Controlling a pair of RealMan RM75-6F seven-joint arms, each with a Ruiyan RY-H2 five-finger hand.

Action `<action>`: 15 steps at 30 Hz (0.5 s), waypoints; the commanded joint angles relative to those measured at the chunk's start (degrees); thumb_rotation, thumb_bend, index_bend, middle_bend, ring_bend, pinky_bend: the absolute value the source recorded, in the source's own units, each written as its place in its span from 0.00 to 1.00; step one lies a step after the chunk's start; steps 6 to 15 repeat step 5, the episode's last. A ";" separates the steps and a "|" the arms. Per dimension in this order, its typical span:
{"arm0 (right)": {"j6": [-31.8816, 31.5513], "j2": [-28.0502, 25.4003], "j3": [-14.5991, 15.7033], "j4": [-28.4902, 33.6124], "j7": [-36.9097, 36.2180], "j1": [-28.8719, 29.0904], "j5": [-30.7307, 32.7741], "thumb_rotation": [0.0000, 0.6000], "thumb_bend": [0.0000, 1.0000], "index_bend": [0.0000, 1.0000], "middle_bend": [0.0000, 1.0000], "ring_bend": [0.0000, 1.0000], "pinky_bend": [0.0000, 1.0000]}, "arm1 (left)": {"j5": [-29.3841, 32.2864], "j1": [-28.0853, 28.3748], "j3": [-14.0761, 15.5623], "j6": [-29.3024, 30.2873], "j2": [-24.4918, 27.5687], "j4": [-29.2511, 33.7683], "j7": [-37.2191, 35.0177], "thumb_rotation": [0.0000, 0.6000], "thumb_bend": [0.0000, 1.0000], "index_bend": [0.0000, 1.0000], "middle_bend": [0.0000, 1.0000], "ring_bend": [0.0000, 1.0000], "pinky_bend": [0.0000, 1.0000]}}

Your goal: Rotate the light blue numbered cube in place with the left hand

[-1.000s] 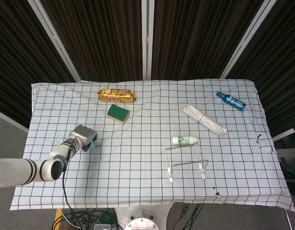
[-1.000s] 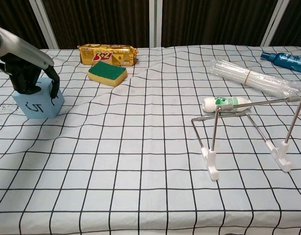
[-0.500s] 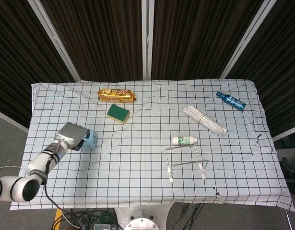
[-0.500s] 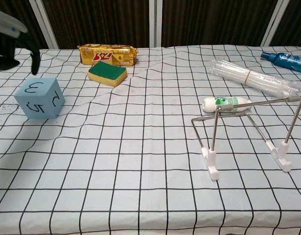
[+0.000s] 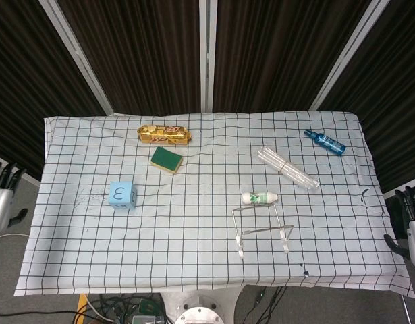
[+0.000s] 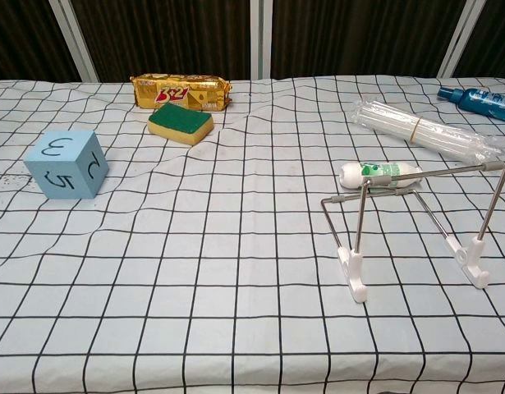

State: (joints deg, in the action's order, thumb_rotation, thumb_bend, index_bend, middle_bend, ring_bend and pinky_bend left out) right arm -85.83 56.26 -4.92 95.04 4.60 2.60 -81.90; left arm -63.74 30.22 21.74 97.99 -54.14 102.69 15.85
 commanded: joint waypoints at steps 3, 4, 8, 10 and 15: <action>0.19 0.80 0.58 -0.70 0.46 -0.43 0.24 1.00 0.14 0.00 0.00 0.00 0.00 | -9.06 -8.54 -0.74 1.31 -3.11 -9.27 -7.59 1.00 0.10 0.13 0.03 0.00 0.05; 0.28 0.91 0.68 -0.84 0.51 -0.50 0.30 1.00 0.14 0.00 0.00 0.00 0.00 | -9.69 -9.29 -1.33 0.92 -3.27 -9.56 -8.81 1.00 0.09 0.13 0.03 0.00 0.05; 0.33 1.00 0.71 -0.93 0.54 -0.53 0.34 1.00 0.14 0.00 0.00 0.00 0.00 | -10.07 -9.76 -1.76 0.60 -3.30 -9.76 -9.40 1.00 0.09 0.13 0.03 0.00 0.05; 0.33 1.00 0.71 -0.93 0.54 -0.53 0.34 1.00 0.14 0.00 0.00 0.00 0.00 | -10.07 -9.76 -1.76 0.60 -3.30 -9.76 -9.40 1.00 0.09 0.13 0.03 0.00 0.05; 0.33 1.00 0.71 -0.93 0.54 -0.53 0.34 1.00 0.14 0.00 0.00 0.00 0.00 | -10.07 -9.76 -1.76 0.60 -3.30 -9.76 -9.40 1.00 0.09 0.13 0.03 0.00 0.05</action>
